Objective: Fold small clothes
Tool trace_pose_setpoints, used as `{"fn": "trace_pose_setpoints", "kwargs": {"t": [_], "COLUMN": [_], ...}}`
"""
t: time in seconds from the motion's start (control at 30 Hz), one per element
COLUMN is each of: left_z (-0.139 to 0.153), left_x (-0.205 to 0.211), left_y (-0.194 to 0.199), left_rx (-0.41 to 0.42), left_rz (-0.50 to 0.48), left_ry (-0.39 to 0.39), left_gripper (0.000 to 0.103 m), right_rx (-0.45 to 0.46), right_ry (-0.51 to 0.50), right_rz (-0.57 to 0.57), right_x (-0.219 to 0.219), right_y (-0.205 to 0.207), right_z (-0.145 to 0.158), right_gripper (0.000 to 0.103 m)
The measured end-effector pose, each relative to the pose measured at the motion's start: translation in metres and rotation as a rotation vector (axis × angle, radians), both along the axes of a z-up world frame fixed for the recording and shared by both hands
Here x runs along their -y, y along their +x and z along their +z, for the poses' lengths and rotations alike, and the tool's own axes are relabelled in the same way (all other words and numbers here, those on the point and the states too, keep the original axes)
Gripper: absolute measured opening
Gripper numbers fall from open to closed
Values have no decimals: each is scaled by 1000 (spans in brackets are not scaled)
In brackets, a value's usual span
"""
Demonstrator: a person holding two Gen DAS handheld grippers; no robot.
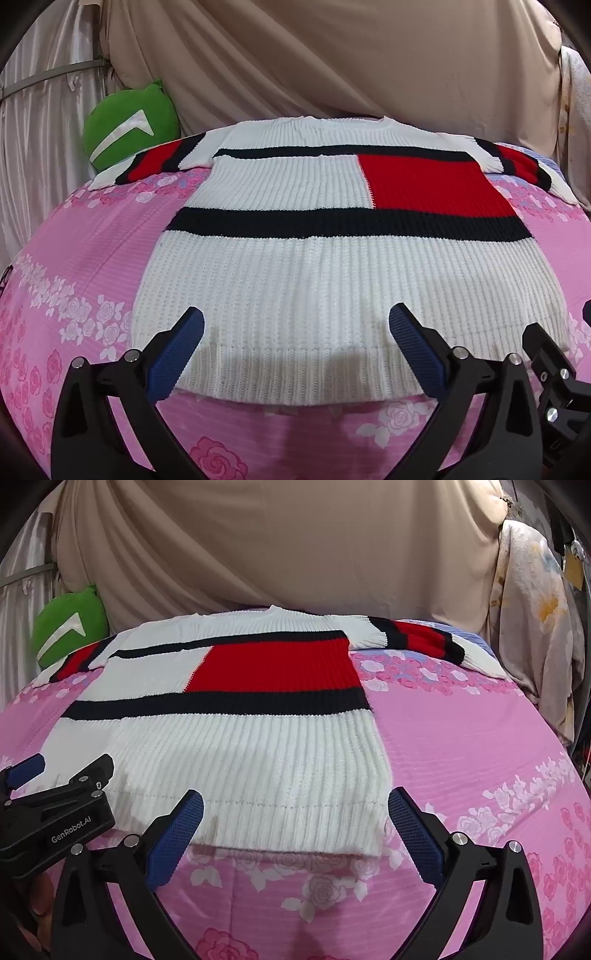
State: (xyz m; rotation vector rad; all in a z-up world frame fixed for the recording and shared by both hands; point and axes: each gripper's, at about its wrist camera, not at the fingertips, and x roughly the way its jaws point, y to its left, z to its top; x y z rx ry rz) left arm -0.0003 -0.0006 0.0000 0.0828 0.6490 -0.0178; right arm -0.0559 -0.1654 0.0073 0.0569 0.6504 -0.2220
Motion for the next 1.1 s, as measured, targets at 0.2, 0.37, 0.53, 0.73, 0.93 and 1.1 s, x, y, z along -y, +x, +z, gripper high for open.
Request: {"fn": "trace_pose_setpoints", "kwargs": {"t": [0.2, 0.37, 0.53, 0.73, 0.93, 1.1], "left_z": [1, 4, 1, 0, -2, -3], "left_x": [4, 10, 8, 6, 7, 8], "left_y": [-4, -1, -3, -4, -4, -4], "left_rx": [12, 10, 14, 15, 14, 14], "left_rz": [-10, -5, -5, -5, -5, -7], "left_ry": [5, 22, 18, 19, 25, 36], "left_gripper": [98, 98, 98, 98, 98, 98], "right_rx": [-5, -6, -5, -2, -2, -5], "right_ry": [-22, -3, -1, 4, 6, 6], "right_rz": [1, -2, -2, -1, -1, -2], "right_x": [-9, -6, -6, -5, -5, -6], "right_y": [-4, -1, -2, -3, -3, -3], "right_z": [-5, -4, -2, -2, -1, -2], "right_gripper": [98, 98, 98, 98, 98, 98]}}
